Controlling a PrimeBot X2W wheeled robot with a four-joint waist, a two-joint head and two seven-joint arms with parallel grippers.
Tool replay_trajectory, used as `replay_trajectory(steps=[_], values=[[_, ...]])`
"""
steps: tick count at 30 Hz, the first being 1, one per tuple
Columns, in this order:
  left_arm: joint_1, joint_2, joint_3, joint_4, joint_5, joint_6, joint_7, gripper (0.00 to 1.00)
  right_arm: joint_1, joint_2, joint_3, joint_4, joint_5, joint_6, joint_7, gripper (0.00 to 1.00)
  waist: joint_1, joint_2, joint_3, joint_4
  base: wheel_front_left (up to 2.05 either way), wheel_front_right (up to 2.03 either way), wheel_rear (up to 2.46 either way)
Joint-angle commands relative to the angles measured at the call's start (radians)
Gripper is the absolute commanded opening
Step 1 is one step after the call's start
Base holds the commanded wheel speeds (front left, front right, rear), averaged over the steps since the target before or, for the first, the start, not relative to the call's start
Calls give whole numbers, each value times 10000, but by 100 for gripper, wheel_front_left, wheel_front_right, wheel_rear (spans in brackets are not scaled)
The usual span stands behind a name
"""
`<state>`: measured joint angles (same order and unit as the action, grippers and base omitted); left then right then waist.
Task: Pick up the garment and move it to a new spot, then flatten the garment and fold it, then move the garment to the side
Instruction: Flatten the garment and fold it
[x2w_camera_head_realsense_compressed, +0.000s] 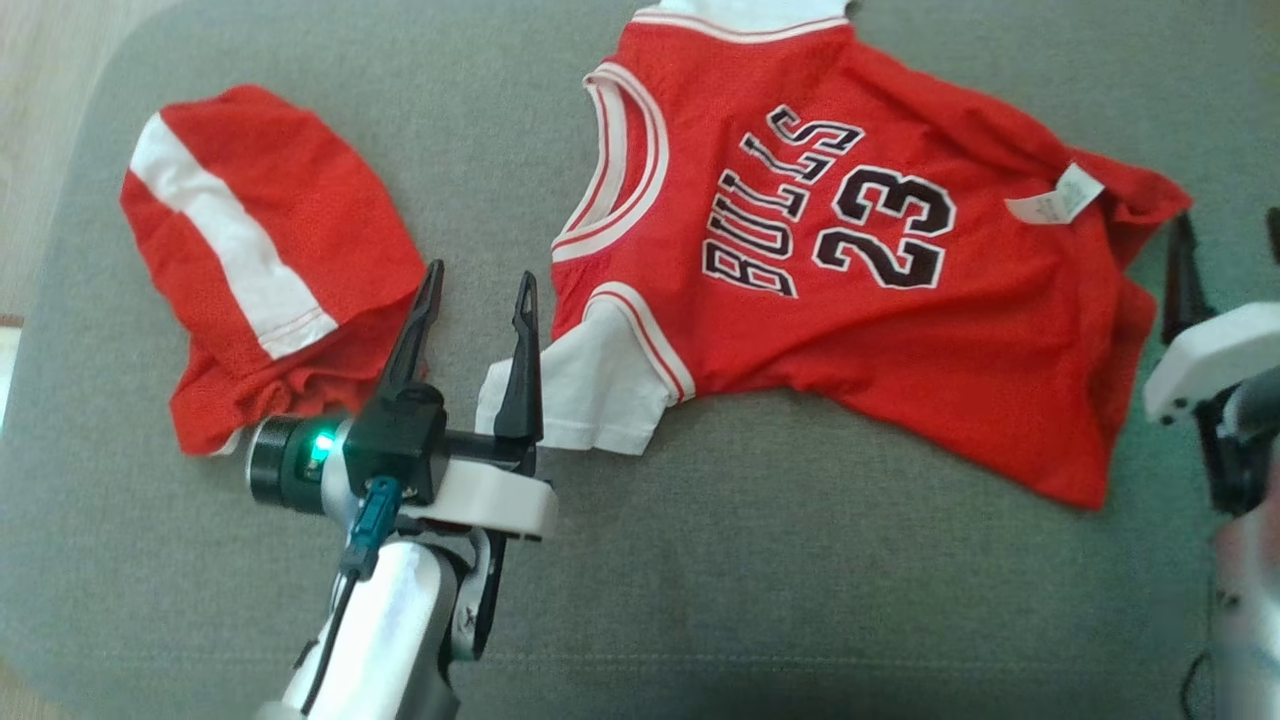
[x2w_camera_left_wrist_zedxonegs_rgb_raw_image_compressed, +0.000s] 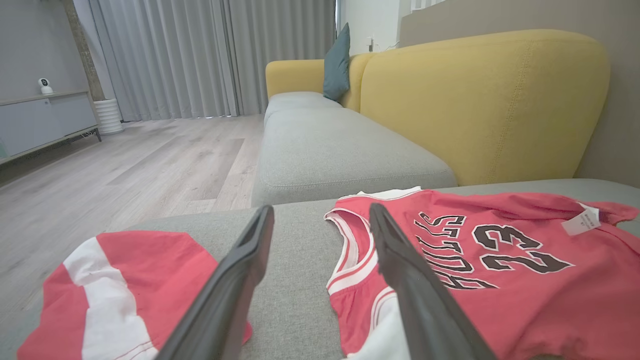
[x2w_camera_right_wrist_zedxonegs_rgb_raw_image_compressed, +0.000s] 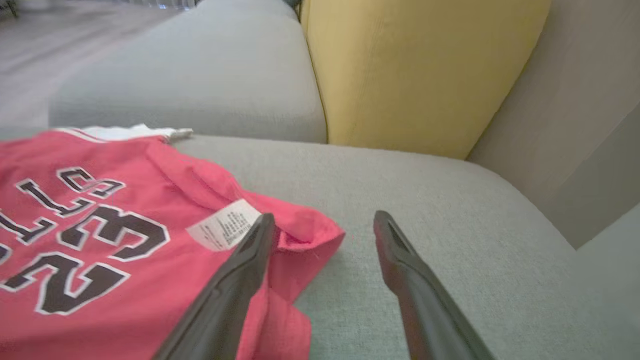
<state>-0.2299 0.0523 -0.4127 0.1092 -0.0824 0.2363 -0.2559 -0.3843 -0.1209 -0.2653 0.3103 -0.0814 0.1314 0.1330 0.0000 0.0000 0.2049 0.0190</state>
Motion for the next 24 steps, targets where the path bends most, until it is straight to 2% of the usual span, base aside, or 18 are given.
replay_trajectory(steps=[1,8,16,17,18,19,24], values=[[-447,-9,241,-345,-76,-44,-59,100,-556,-335,156,62,-189,-7,31,100,0,0,229,165,0,0,0],[-684,-17,151,-404,-122,-86,-59,100,-1695,-1089,284,2043,-774,-7,209,100,0,0,756,410,0,0,0],[-948,-19,-54,-489,-215,-28,-59,100,-2687,-1571,304,3429,-1209,-7,-167,100,0,0,1210,576,0,0,0],[-976,-19,-76,-490,-226,-20,-59,100,-2799,-1598,277,3592,-1237,-7,-206,95,0,0,1244,591,0,0,0],[-1002,-19,-92,-490,-239,-13,-59,100,-2903,-1629,253,3755,-1267,-7,-232,38,0,0,1272,602,0,0,0],[-1028,-19,-106,-488,-252,-6,-59,100,-2999,-1681,260,3923,-1332,-7,-243,0,0,0,1297,613,0,0,0],[-1116,-19,-177,-461,-347,33,-59,100,-3486,-1967,191,4527,-1556,-7,-459,0,0,0,1341,681,0,0,0]])
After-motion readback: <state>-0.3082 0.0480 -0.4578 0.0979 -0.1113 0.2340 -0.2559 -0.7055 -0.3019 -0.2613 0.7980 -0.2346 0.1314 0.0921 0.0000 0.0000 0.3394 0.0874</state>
